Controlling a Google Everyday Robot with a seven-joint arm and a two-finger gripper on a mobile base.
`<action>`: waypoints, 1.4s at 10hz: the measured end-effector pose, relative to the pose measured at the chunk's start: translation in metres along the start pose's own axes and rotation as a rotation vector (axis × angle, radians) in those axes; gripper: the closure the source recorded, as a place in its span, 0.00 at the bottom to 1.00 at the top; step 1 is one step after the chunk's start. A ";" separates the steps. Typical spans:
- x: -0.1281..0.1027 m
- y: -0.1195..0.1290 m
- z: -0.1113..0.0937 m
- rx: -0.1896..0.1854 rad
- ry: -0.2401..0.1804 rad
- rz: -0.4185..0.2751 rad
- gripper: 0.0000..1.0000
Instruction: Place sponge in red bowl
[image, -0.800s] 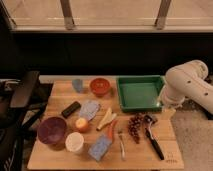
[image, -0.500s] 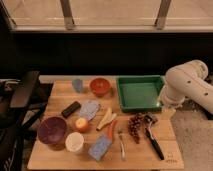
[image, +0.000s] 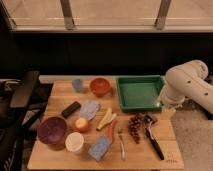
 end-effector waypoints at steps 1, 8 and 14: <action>0.000 0.000 0.000 0.000 0.000 0.000 0.35; 0.000 0.000 0.000 0.000 0.000 0.000 0.35; -0.001 -0.001 0.000 0.001 -0.001 -0.012 0.35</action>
